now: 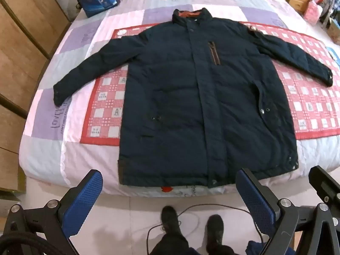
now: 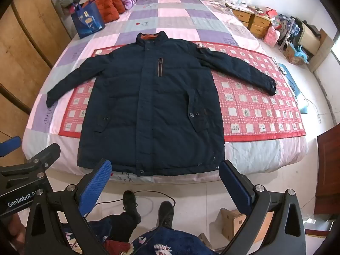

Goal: Fold large clothes

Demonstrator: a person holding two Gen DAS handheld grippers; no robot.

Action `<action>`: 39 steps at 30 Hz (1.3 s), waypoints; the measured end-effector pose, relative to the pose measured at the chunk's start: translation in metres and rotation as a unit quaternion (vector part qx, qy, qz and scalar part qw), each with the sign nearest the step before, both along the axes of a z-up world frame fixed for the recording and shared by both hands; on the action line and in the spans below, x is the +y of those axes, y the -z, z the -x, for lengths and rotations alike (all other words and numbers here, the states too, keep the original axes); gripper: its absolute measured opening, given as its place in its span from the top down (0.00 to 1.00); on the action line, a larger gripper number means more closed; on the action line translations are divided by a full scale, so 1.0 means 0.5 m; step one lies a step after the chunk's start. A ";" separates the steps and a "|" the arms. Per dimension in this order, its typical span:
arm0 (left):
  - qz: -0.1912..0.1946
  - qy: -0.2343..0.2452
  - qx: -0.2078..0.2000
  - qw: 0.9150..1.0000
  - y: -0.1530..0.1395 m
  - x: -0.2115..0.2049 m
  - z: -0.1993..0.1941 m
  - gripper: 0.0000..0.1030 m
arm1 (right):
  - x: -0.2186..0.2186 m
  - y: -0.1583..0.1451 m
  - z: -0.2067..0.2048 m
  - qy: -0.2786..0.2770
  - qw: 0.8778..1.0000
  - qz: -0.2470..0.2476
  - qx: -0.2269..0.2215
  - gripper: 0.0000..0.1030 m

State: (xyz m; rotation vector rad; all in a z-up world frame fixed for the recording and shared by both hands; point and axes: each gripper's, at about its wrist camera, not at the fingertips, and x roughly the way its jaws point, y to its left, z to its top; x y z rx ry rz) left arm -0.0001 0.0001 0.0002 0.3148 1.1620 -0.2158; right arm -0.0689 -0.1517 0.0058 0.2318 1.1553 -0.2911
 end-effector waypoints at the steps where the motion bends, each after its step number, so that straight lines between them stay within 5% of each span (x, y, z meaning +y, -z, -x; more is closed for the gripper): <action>1: -0.001 0.000 0.001 1.000 0.000 0.000 0.000 0.00 | 0.000 0.000 0.001 0.000 1.000 0.000 -0.001 0.00; 39: 0.012 0.003 -0.005 1.000 -0.028 0.001 0.039 0.00 | -0.002 -0.020 0.042 0.000 1.000 -0.001 -0.007 0.00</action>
